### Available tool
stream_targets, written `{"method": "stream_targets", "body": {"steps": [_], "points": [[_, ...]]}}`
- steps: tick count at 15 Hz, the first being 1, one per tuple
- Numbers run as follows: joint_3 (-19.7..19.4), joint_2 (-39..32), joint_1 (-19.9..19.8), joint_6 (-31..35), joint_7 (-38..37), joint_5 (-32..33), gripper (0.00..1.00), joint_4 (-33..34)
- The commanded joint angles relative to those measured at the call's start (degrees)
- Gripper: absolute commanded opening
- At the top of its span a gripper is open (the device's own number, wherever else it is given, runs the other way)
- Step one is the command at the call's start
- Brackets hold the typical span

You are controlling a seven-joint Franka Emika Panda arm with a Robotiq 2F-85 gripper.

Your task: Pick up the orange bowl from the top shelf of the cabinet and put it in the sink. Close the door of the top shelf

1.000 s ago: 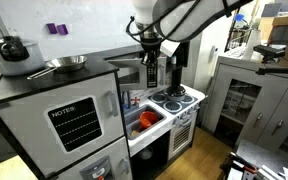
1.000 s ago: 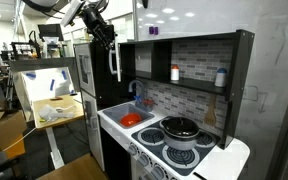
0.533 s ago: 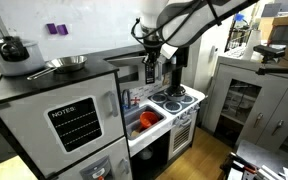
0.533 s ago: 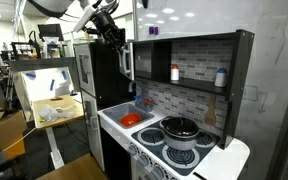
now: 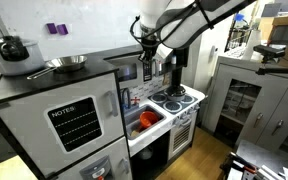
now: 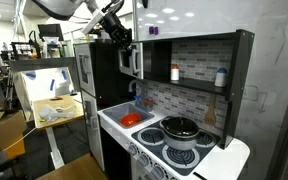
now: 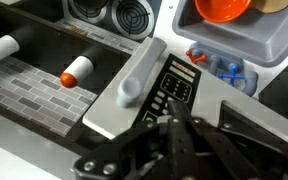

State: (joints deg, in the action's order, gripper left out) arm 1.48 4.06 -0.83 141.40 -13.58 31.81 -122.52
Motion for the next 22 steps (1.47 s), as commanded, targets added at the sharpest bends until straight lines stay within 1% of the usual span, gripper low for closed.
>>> {"method": "stream_targets", "body": {"steps": [1,10,17,22], "points": [[-0.06,-1.62,-0.47,2.74,-2.75,2.26,0.0,1.89],[-0.78,-4.5,-0.1,7.33,-8.83,4.83,0.0,2.7],[-0.73,-5.01,0.62,8.53,-11.59,7.17,0.0,3.29],[-0.94,-6.24,0.7,9.23,-13.25,10.16,0.0,4.22]]}}
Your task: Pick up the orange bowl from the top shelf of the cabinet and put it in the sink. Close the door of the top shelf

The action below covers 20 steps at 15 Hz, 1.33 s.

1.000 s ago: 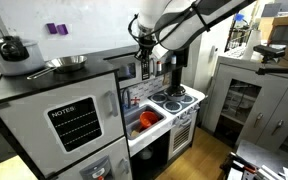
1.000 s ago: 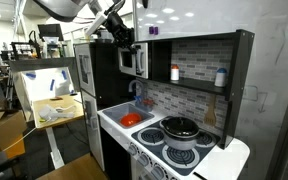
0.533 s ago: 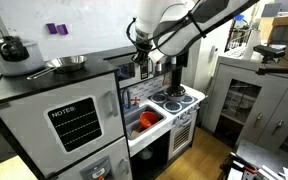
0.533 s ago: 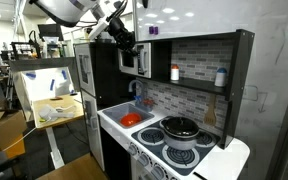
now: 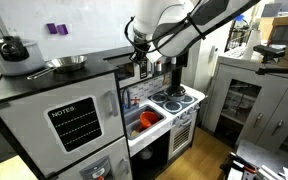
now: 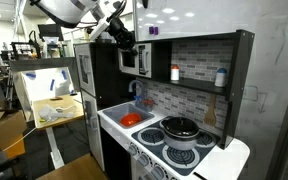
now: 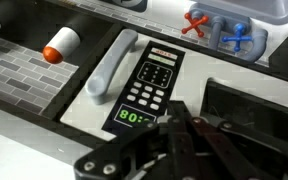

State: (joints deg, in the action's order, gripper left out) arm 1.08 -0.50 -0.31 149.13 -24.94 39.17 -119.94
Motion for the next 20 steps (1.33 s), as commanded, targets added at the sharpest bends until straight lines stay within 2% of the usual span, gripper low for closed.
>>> {"method": "stream_targets", "body": {"steps": [1,5,9,12,20], "points": [[-0.55,-1.76,0.21,1.56,-2.17,3.06,0.0,1.69],[-0.24,-1.02,0.58,0.88,-2.75,2.7,0.0,1.17],[0.8,0.94,1.67,-2.91,3.88,-7.86,0.0,-0.46],[2.03,3.04,3.21,-7.86,7.12,-14.91,0.0,-1.2],[5.51,11.32,5.08,-22.48,6.45,-19.51,0.0,-4.58]]}}
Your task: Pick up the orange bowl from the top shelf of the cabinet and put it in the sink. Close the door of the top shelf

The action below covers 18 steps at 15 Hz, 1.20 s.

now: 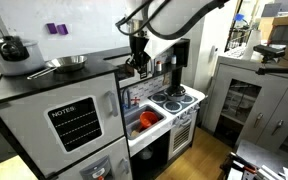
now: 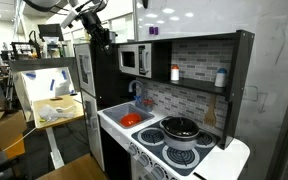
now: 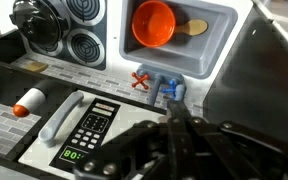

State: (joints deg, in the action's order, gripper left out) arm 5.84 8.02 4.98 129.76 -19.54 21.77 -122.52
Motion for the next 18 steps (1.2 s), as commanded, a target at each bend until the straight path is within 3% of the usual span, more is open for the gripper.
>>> {"method": "stream_targets", "body": {"steps": [1,8,18], "points": [[0.77,3.91,-0.09,-3.46,1.86,-3.48,0.0,-3.2],[0.17,10.81,-1.52,-3.54,0.41,-6.78,0.0,-12.94],[-6.95,18.96,-6.65,-1.05,3.29,-17.54,0.0,-26.03]]}}
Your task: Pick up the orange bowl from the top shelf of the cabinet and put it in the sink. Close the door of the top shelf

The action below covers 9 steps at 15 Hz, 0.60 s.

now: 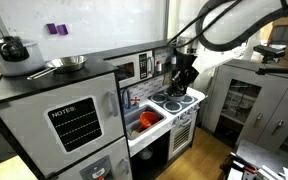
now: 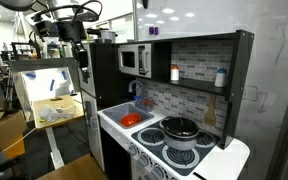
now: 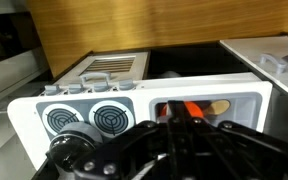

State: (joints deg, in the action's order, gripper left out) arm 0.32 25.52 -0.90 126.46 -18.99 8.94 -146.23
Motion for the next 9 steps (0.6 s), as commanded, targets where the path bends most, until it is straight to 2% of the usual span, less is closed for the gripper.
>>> {"method": "stream_targets", "body": {"steps": [1,2,5,6,9], "points": [[-2.11,1.49,-0.72,2.13,4.5,-5.98,0.26,-2.8],[-0.2,0.54,-1.75,0.36,2.31,-3.76,0.03,-1.42],[-0.91,0.59,-1.75,0.76,3.56,-5.28,0.22,-1.95],[-0.89,0.6,-1.73,0.84,3.57,-5.31,0.26,-1.95],[-0.89,0.62,-1.72,0.94,3.57,-5.33,0.26,-1.95]]}}
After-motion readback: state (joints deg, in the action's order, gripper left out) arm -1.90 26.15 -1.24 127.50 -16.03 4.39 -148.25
